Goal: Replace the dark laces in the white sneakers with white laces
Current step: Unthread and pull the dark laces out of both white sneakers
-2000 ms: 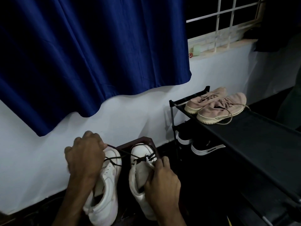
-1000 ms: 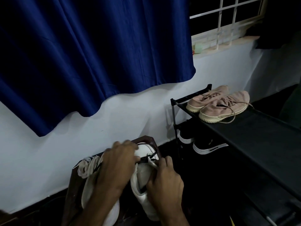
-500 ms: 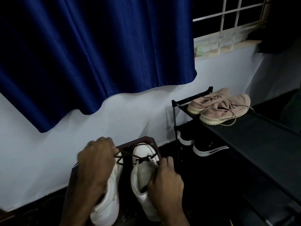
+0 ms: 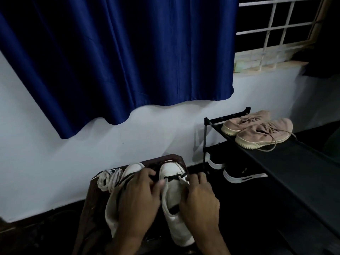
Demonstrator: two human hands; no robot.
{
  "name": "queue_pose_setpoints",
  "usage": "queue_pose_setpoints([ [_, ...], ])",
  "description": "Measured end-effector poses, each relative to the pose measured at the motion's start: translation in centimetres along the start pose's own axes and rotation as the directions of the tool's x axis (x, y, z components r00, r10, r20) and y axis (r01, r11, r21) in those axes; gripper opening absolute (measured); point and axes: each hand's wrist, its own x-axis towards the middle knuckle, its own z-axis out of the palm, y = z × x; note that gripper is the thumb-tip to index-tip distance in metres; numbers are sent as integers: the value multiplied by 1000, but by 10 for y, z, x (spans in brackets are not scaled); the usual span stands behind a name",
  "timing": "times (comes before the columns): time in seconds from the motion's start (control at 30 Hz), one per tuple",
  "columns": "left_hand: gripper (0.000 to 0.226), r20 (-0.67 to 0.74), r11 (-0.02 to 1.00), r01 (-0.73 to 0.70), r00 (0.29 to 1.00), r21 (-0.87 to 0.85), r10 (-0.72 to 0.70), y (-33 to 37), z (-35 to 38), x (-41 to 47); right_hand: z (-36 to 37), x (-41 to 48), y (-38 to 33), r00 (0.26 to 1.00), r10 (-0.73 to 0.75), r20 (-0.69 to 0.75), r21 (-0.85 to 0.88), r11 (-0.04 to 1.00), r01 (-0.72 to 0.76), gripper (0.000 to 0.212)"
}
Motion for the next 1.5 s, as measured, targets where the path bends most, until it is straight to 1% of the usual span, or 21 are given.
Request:
queue_pose_setpoints([
  [0.03, 29, 46, 993, 79, 996, -89, -75, 3, 10, -5, -1, 4, 0, 997, -61, -39, -23, 998, 60, 20],
  [0.07, 33, 106, 982, 141, 986, -125, -128, 3, 22, -8, -2, 8, -1, 990, -118, -74, -45, 992, 115, 24],
  [0.13, 30, 158, 964, 216, 969, -154, -192, 3, 39, -13, -1, 20, -4, 977, -208, -35, -82, 975, 205, 26],
  [0.23, 18, 98, 925, 284, 959, -252, -267, 0, 51, -14, 8, 33, -8, 948, -303, 95, -172, 933, 315, 19],
  [0.3, 9, 50, 903, 279, 959, -326, -278, -3, 56, -17, 13, 38, -11, 927, -340, 159, -260, 891, 371, 22],
  [0.33, 9, 36, 891, 272, 960, -363, -278, -4, 58, -18, 15, 39, -10, 924, -346, 161, -278, 883, 379, 22],
  [0.4, 7, 1, 848, 253, 958, -465, -285, -9, 65, -21, 18, 41, -9, 918, -357, 171, -240, 889, 390, 15],
  [0.47, 13, -14, 764, 233, 953, -602, -302, -12, 72, -25, 21, 41, -7, 916, -362, 173, -209, 895, 393, 13],
  [0.57, 21, 2, 548, 212, 933, -809, -359, -10, 80, -32, 21, 40, -5, 916, -362, 172, -201, 898, 392, 16],
  [0.6, 23, -3, 498, 191, 932, -846, -363, -10, 82, -33, 21, 40, -6, 910, -370, 185, -196, 894, 404, 17],
  [0.63, 26, -28, 480, 161, 932, -862, -362, -10, 84, -34, 19, 40, -7, 903, -378, 206, -184, 891, 415, 20],
  [0.73, 24, -116, 506, 73, 936, -859, -332, -12, 89, -33, 16, 42, -7, 894, -345, 285, -184, 896, 404, 27],
  [0.8, 19, -158, 527, 40, 932, -849, -325, -13, 90, -33, 15, 43, -8, 885, -370, 282, -164, 891, 424, 22],
  [0.87, 14, -181, 544, 20, 932, -839, -313, -13, 90, -33, 13, 43, -6, 890, -365, 273, -66, 916, 396, 20],
  [0.93, 9, -205, 545, -10, 933, -838, -297, -13, 89, -34, 11, 41, -2, 908, -362, 209, 29, 931, 365, 21],
  [1.03, 12, -206, 536, -19, 935, -844, -290, -13, 89, -33, 11, 38, -1, 922, -353, 160, -46, 930, 364, 31],
  [1.13, 18, -186, 512, -14, 940, -859, -285, -14, 89, -34, 20, 40, -1, 898, -384, 215, -176, 889, 423, 36],
  [1.23, 21, -180, 512, -21, 948, -859, -262, -14, 89, -36, 25, 45, 5, 871, -410, 272, -161, 872, 462, 33],
  [1.3, 17, -197, 522, -51, 954, -852, -227, -14, 87, -36, 26, 43, 6, 890, -405, 208, -88, 899, 430, 26],
  [1.4, 9, -223, 533, -102, 961, -840, -166, -15, 86, -36, 24, 39, 4, 941, -340, 9, 133, 933, 335, 26],
  [1.5, 8, -204, 529, -91, 966, -844, -159, -16, 91, -37, 22, 36, 5, 948, -300, -103, 218, 923, 316, 25],
])
